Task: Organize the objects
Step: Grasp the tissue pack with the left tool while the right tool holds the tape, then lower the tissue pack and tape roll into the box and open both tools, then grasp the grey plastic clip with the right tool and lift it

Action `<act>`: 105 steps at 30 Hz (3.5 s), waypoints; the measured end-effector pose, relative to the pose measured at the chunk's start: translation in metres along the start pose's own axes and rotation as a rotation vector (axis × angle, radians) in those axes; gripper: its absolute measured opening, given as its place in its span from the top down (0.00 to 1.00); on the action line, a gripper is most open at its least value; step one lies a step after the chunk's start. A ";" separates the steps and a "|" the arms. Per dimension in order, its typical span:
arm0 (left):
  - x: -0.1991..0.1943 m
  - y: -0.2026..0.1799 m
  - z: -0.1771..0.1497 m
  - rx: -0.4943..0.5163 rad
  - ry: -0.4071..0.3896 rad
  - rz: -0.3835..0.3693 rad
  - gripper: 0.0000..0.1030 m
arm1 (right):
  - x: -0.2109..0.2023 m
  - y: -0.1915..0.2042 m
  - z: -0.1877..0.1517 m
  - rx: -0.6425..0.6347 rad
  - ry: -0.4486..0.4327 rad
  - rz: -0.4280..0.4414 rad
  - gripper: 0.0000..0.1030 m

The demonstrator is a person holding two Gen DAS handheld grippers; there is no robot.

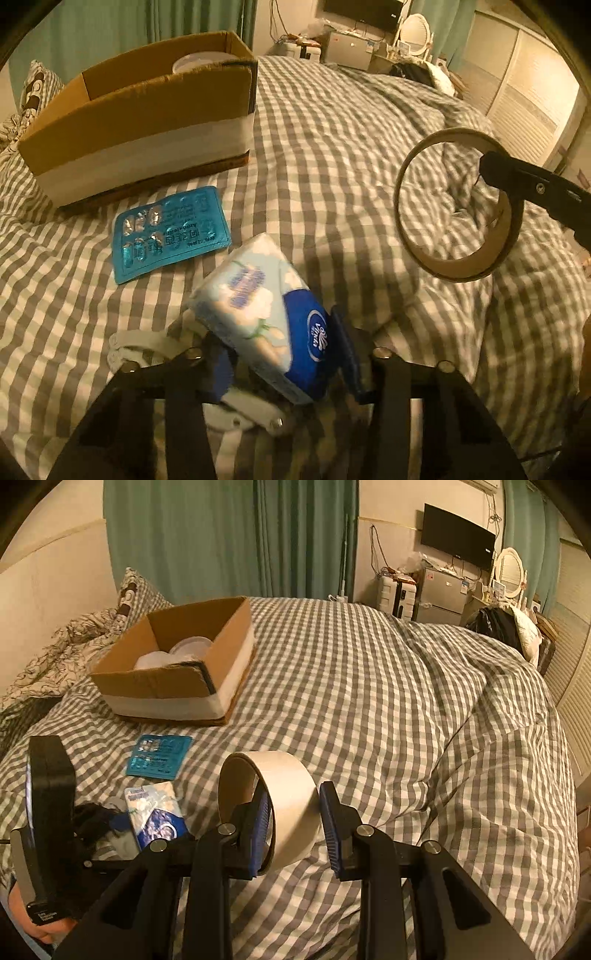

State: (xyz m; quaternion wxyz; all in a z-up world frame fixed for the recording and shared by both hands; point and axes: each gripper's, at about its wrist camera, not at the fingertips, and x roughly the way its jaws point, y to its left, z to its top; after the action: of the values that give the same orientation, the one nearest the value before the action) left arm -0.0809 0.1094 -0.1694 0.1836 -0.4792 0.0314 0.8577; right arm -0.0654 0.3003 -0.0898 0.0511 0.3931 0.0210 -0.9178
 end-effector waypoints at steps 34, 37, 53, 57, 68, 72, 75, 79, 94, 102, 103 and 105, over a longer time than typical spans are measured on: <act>-0.095 0.118 0.218 -0.018 -0.350 0.162 0.80 | 0.001 0.110 0.219 -0.219 -0.272 0.078 0.74; -0.066 0.129 0.229 -0.014 -0.314 0.169 0.80 | 0.049 0.118 0.231 -0.219 -0.217 0.046 0.74; -0.029 0.152 0.212 -0.047 -0.228 0.224 0.14 | 0.125 0.118 0.219 -0.155 -0.174 0.028 0.28; -0.062 0.139 0.204 -0.037 -0.247 0.261 0.10 | 0.074 0.113 0.220 -0.154 -0.239 0.023 0.23; -0.206 0.106 0.144 -0.041 -0.415 0.279 0.00 | -0.090 0.086 0.193 -0.109 -0.386 0.029 0.00; -0.237 0.098 0.107 -0.079 -0.451 0.265 0.00 | -0.126 0.090 0.159 -0.145 -0.405 0.011 0.00; -0.245 0.090 0.077 -0.089 -0.471 0.303 0.00 | -0.137 0.095 0.132 -0.173 -0.399 -0.008 0.00; -0.231 0.082 0.041 -0.118 -0.457 0.356 0.00 | -0.125 0.099 0.096 -0.187 -0.346 0.014 0.00; -0.084 0.102 -0.001 -0.139 -0.226 0.420 0.00 | 0.048 0.127 -0.025 -0.208 0.045 0.122 0.01; -0.067 0.122 -0.003 -0.189 -0.182 0.417 0.00 | 0.091 0.166 -0.046 -0.289 0.182 0.247 0.17; -0.066 0.122 -0.004 -0.189 -0.178 0.419 0.00 | 0.097 0.170 -0.047 -0.289 0.197 0.253 0.17; -0.065 0.123 -0.005 -0.192 -0.172 0.420 0.00 | 0.103 0.176 -0.051 -0.298 0.208 0.257 0.17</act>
State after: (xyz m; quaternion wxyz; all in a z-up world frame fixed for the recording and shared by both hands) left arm -0.0888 -0.0245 -0.1325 -0.0430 -0.4027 0.0331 0.9137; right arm -0.0801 0.1213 -0.1991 0.2226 0.4734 0.1114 -0.8450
